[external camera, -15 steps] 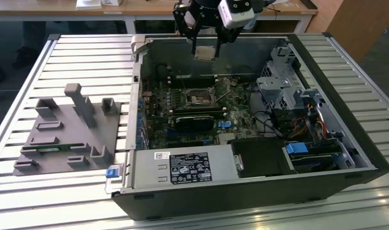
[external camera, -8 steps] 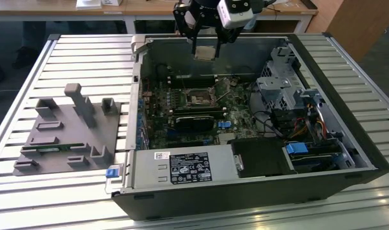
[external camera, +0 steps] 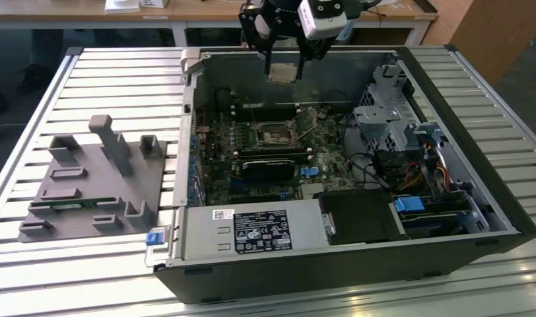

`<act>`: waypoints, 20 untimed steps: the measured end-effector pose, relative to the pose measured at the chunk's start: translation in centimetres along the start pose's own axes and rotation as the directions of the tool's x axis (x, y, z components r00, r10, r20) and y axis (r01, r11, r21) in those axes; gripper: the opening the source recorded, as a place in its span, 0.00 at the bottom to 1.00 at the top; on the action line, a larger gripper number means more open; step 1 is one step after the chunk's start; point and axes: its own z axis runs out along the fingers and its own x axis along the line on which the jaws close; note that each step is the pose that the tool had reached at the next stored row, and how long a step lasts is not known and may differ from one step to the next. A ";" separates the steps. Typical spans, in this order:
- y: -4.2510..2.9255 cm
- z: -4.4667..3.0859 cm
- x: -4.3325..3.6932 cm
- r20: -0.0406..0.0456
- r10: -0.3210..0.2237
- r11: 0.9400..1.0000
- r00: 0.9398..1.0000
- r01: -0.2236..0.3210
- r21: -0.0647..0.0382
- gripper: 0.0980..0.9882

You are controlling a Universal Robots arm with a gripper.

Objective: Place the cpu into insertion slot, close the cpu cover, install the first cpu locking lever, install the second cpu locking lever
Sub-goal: 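Place the cpu into insertion slot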

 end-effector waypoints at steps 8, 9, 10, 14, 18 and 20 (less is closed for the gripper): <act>0.00 0.00 0.00 0.002 0.026 1.000 1.000 -0.026 -0.001 0.50; 0.00 0.00 0.00 0.003 0.029 1.000 1.000 -0.029 -0.001 0.50; 0.00 0.00 0.00 0.003 0.032 0.999 0.999 -0.032 -0.001 0.50; 0.00 0.00 0.00 0.004 0.046 0.999 0.999 -0.046 -0.001 0.50; 0.00 0.00 0.00 0.005 0.059 0.998 0.998 -0.059 -0.001 0.50; 0.00 0.00 0.00 0.006 0.066 0.998 0.998 -0.066 -0.001 0.50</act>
